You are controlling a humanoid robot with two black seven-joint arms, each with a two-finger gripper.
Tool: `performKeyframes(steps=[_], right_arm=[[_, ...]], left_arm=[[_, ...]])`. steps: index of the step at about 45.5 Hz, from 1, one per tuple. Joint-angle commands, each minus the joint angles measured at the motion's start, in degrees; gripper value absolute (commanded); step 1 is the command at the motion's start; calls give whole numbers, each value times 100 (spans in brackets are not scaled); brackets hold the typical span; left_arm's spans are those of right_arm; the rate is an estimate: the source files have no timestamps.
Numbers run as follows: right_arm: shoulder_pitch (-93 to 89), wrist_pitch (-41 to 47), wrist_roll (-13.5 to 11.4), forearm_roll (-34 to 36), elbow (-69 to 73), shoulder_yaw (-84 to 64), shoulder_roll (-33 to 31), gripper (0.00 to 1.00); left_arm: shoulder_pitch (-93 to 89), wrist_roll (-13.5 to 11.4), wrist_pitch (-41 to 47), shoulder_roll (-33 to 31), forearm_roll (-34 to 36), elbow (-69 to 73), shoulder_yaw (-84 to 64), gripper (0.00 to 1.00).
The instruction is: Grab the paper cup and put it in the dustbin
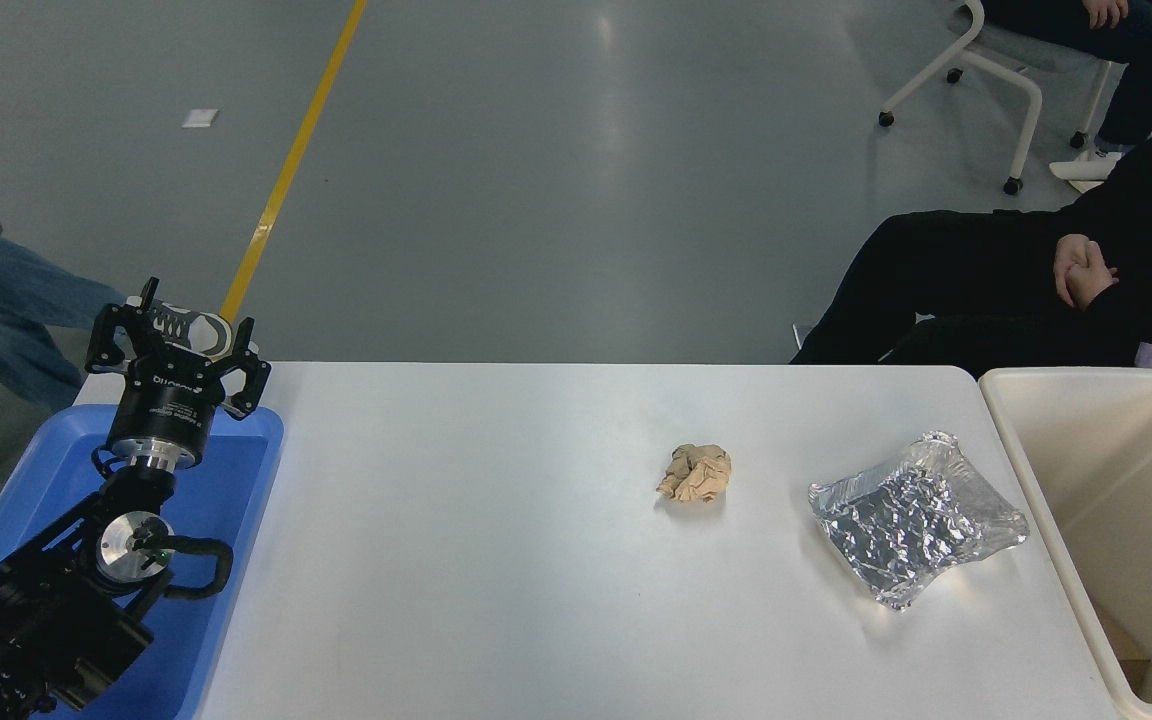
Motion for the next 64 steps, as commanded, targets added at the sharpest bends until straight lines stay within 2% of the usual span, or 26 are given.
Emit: performKeyframes(steps=[1,3,7,19,25,28,32,37,42,47,51,55,61,64], right_arm=[[-181,-303,12,12,-467,212,119,66],[-190,-461,12,12,-537,256,154,76],[-269,-751,12,12,-538,265,260,78],[-85,-779,12,29,-318,642,190,91],[266,-752,12,-6,129,669,-74,94],[591,-743,12,-6,559,634,-267,100],[1197,-691,4,-15,1367,520,-618,100],[2286,-673,-5,-6,2343,-716,-734,100],[3815,-533,-5,3,3635,-2501,-523,100],[4800,-340,-5,20,4471,-3189,-285,100],[5284,221,-5,29,4832,-3277,-259,100],[5934,1416,-5,20,4885,-3426,-75,100],[6892,3148,-5,-6,4885,-4041,952,100],[7156,3579,-5,3,4903,-4130,1086,100]], left_arm=[[-1,2,0,0,-1,6,0,99],[-1,2,0,0,-1,-3,0,99],[-1,2,0,0,-1,-3,0,99],[-1,2,0,0,-1,-3,0,99],[-9,-7,0,0,-1,-3,0,99],[-9,2,0,0,-1,-3,0,99],[-18,2,-9,0,-1,-3,0,99],[-9,2,-9,0,-1,-3,0,99],[-18,2,-9,0,-1,-3,0,99],[-18,2,-9,0,-1,6,0,99],[-18,2,-9,0,-1,-3,0,99],[-9,2,0,0,-1,-3,0,99],[-9,2,0,0,-1,-3,0,99],[-9,2,0,0,-1,-3,0,99]])
